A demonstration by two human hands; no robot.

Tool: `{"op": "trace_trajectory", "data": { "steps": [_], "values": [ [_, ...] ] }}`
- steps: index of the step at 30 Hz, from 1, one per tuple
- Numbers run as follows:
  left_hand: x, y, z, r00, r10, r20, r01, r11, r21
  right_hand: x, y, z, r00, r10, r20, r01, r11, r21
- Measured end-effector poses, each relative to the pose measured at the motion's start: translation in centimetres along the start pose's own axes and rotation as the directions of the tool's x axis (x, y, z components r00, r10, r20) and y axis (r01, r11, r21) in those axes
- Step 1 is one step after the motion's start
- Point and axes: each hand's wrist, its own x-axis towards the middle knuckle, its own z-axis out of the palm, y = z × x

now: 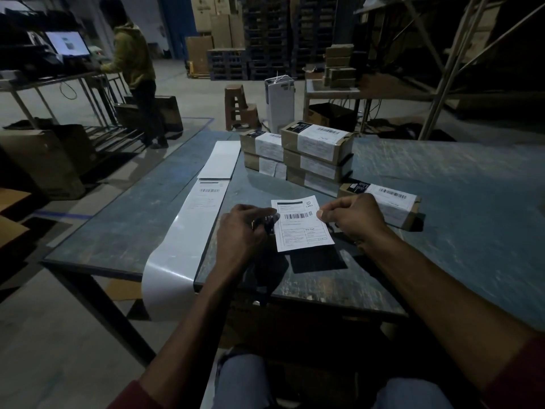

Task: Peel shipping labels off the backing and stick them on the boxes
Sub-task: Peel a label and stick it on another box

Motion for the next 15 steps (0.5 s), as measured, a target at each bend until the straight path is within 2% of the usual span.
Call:
{"op": "trace_trajectory", "data": {
  "steps": [6, 15],
  "values": [
    [0.39, -0.11, 0.08, 1.000, 0.015, 0.003, -0.015, 0.986, 0.165, 0.14, -0.14, -0.06, 1.000, -0.008, 0.004, 0.008, 0.999, -0.038],
    [0.35, 0.21, -0.09, 0.999, 0.039, 0.005, -0.040, 0.976, 0.215, 0.57, -0.02, -0.33, 0.999, -0.012, 0.031, 0.013, 0.999, -0.045]
  ]
}}
